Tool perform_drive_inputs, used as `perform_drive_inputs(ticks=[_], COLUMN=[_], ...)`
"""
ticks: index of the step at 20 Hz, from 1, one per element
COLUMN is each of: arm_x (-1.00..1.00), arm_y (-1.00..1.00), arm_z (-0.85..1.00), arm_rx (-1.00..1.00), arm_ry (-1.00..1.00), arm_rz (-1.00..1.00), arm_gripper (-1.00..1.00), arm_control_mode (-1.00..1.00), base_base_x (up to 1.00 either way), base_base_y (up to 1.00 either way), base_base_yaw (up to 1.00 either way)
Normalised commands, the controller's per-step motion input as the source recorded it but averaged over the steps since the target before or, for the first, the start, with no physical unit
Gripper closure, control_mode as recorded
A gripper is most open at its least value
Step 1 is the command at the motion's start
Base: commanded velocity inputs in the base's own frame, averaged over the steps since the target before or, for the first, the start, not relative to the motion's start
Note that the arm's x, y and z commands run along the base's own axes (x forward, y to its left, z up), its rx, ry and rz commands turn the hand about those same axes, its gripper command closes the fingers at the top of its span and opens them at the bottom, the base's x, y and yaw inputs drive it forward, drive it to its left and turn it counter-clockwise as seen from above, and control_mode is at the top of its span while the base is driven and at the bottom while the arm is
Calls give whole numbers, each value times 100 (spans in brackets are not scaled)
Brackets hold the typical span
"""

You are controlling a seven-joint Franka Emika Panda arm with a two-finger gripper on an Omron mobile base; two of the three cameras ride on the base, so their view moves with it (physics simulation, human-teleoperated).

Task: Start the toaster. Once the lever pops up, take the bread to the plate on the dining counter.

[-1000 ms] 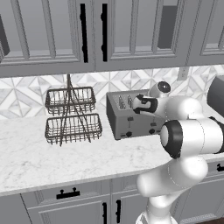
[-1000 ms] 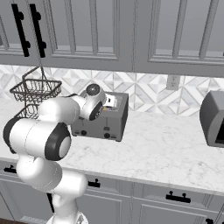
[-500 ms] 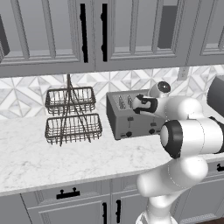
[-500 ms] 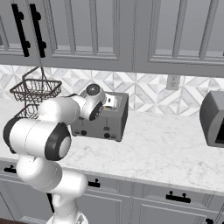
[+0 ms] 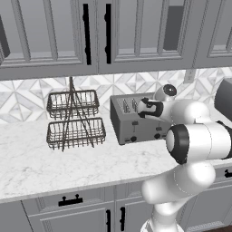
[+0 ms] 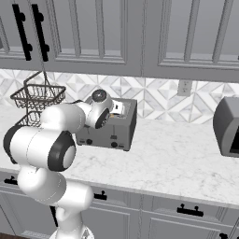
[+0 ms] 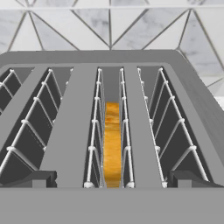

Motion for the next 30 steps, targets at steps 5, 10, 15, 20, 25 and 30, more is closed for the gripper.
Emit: perform_drive_inputs(ticks=[5,10,15,20,25,30], arm_x=[0,0,0,0,0,0], arm_y=[0,0,0,0,0,0], arm_z=[0,0,0,0,0,0], arm_rx=[0,0,0,0,0,0], arm_ry=[0,0,0,0,0,0], arm_rz=[0,0,0,0,0,0], arm_gripper=[-100,-100,-100,-100,-100,-100], arm_control_mode=[-100,-100,-100,-100,-100,-100], base_base_x=[0,0,0,0,0,0], base_base_y=[0,0,0,0,0,0], base_base_yaw=[0,0,0,0,0,0])
